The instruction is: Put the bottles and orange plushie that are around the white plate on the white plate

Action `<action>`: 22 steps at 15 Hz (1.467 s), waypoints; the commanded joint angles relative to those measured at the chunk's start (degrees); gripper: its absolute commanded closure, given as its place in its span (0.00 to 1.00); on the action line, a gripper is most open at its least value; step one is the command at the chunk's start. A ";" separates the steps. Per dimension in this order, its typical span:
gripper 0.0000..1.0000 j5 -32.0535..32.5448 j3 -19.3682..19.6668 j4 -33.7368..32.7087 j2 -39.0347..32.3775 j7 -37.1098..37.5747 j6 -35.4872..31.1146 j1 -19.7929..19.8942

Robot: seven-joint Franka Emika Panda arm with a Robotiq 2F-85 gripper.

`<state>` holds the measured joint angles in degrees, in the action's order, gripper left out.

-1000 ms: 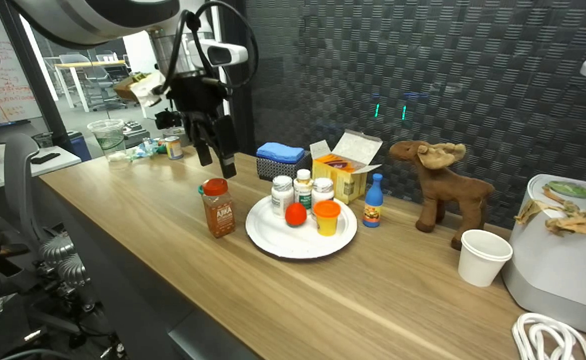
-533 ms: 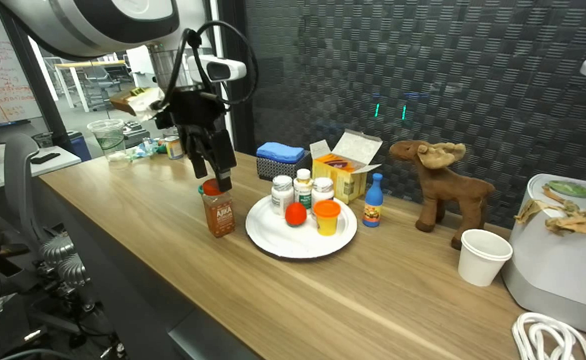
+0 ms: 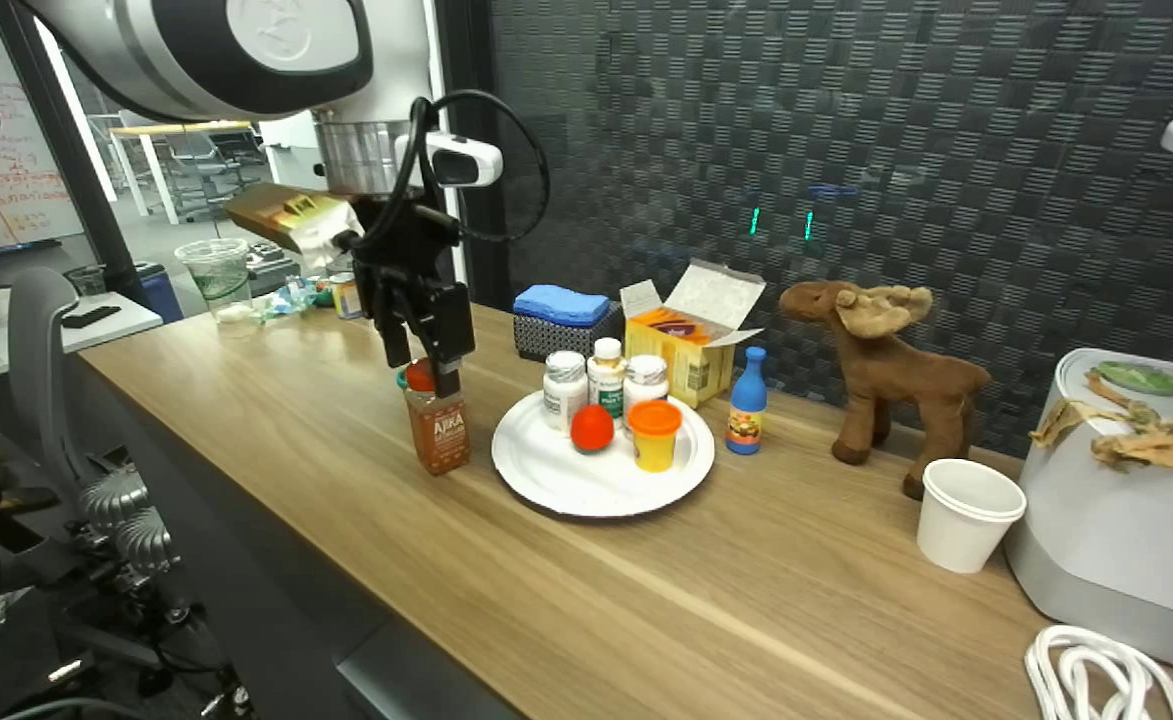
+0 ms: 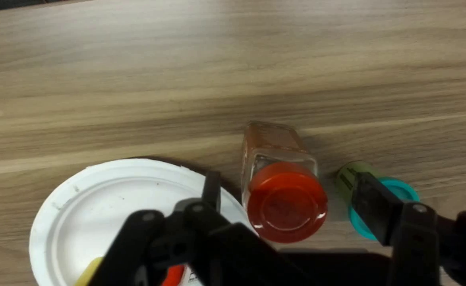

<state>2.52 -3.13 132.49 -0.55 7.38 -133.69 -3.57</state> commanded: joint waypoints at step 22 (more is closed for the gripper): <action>0.76 5.77 2.29 -3.07 2.65 0.79 -1.05 3.17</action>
<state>6.03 -1.02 131.53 3.03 6.56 -134.10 -1.09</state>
